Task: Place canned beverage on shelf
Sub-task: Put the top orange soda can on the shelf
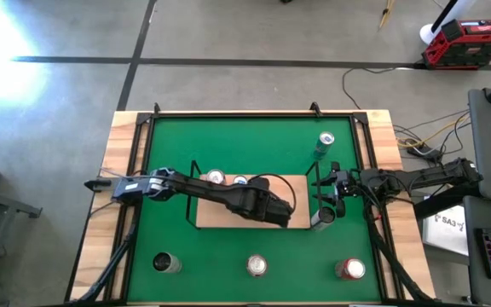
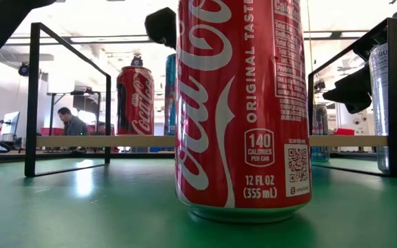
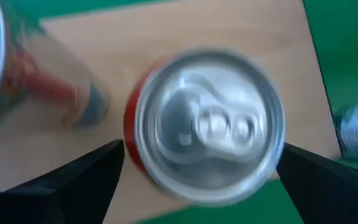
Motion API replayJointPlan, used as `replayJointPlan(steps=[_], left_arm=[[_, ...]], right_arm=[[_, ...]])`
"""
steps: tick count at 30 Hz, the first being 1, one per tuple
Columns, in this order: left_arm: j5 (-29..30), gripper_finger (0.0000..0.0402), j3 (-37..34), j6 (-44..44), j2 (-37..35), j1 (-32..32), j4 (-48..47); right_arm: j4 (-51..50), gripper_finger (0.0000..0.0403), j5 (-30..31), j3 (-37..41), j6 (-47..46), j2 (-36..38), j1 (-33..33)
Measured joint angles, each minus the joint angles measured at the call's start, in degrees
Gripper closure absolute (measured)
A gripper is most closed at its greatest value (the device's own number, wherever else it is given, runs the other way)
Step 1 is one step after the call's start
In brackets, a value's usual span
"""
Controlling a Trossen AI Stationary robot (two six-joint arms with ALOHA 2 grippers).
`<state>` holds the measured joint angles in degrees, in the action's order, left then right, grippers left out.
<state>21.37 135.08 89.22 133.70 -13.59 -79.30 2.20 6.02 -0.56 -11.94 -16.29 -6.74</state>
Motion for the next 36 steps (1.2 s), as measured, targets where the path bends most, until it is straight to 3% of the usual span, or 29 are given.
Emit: replayJointPlan(steps=[10, 13, 24, 36], left_arm=[[-20.44, 0.0010, -0.05, -0.11, -0.69, 4.41, -0.25], [-23.84, 0.0010, -0.05, -0.27, -0.69, 5.31, -0.26], [-23.38, 0.0010, -0.05, 1.74, -0.71, 5.58, -0.14], [-14.25, 0.0011, -0.05, 1.30, -0.71, 5.61, 1.33]], right_arm=[[0.00, 0.0207, 0.00, 0.00, 0.00, 0.02, 0.02], [-0.02, 0.0207, 0.00, 0.00, 0.00, 0.02, 0.02], [-0.02, 0.0207, 0.00, -0.01, 0.00, 0.02, 0.02], [-0.02, 0.0207, 0.00, 0.00, 0.00, 0.02, 0.01]])
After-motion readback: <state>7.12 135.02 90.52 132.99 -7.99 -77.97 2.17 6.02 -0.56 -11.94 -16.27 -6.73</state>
